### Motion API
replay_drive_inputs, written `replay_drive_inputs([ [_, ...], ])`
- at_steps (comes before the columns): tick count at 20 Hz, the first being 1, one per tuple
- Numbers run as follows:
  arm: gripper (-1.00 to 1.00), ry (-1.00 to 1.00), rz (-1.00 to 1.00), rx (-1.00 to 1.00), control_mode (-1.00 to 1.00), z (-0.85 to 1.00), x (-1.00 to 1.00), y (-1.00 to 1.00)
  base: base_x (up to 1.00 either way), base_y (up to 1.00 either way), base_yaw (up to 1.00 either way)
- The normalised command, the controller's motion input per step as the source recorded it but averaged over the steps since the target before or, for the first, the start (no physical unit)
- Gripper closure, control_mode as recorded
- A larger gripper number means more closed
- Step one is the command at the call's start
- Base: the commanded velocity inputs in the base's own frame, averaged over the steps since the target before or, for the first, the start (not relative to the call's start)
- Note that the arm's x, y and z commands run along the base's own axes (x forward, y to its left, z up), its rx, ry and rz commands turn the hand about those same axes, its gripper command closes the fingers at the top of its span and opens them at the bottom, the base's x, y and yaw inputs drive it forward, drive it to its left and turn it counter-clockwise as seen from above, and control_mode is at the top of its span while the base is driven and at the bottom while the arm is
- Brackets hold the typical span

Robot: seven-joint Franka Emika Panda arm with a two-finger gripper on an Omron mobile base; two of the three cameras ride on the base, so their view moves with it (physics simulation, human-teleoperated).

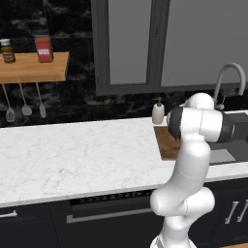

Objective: Pick up the sponge from the counter and clean the cutting board by briefly scrubbing or pressing down on the cutting board. Once finished, release the sponge.

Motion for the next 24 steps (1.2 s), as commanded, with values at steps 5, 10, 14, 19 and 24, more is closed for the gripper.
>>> replay_drive_inputs([
  [5,1.0,0.03,-0.01,0.01,-1.0,-0.09,0.51,0.23,0.0,0.0,0.0],
  [10,1.0,-0.01,0.0,0.0,-1.0,-0.45,-0.09,0.59,0.0,0.0,0.0],
  [14,1.0,0.04,0.0,0.05,-1.0,-0.71,0.0,0.81,0.0,0.0,0.0],
  [19,1.0,0.0,0.06,0.11,-1.0,-0.38,-0.44,0.64,0.0,0.0,0.0],
  [24,1.0,0.0,0.06,0.04,-1.0,-0.33,-1.0,0.81,0.0,0.0,0.0],
])
